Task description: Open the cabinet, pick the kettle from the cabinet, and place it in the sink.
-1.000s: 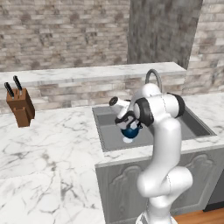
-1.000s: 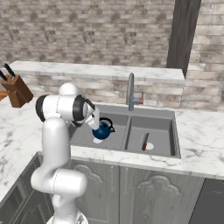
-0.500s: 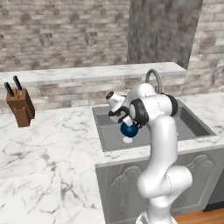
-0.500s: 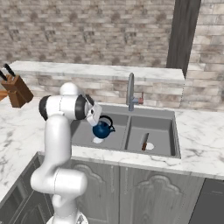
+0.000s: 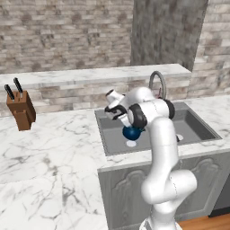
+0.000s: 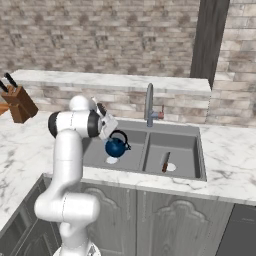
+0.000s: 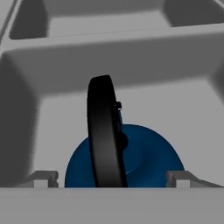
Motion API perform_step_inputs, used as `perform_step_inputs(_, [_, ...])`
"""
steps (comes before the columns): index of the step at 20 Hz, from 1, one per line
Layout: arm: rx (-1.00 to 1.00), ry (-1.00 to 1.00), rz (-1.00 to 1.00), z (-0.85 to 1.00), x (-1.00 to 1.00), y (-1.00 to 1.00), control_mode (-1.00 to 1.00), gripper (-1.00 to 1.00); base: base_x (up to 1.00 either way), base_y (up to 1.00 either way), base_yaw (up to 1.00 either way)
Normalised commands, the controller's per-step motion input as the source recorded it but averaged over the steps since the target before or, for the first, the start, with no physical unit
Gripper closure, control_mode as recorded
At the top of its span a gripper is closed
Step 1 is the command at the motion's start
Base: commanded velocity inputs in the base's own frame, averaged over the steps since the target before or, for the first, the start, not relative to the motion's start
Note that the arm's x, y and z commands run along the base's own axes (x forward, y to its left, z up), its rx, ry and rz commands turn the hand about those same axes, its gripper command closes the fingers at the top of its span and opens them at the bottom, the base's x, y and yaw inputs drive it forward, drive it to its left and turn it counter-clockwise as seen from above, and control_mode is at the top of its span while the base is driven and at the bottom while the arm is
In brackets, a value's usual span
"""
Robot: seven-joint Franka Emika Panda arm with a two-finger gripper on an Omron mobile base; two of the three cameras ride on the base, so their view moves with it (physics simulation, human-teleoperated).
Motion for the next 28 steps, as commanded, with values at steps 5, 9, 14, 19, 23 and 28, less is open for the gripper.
perform_step_inputs(5, [0.0,-0.03,-0.26,-0.48,-0.13,0.38,-1.0,-1.0,0.0,0.0,0.0])
perform_step_inputs(9, [0.0,-0.11,-0.21,-0.44,-0.14,0.39,-1.0,-1.0,0.0,0.0,0.0])
perform_step_inputs(14, [0.0,-0.24,-0.14,-0.3,-0.05,0.38,-1.0,-1.0,0.0,0.0,0.0])
perform_step_inputs(19, [0.0,-0.38,-0.04,-0.23,-0.05,0.33,-1.0,-1.0,0.0,0.0,0.0])
perform_step_inputs(23, [0.0,-0.38,0.0,-0.2,0.0,0.32,-1.0,-1.0,0.0,0.0,0.0])
perform_step_inputs(28, [0.0,-0.33,0.0,-0.22,-0.02,0.25,-1.0,-1.0,0.0,0.0,0.0])
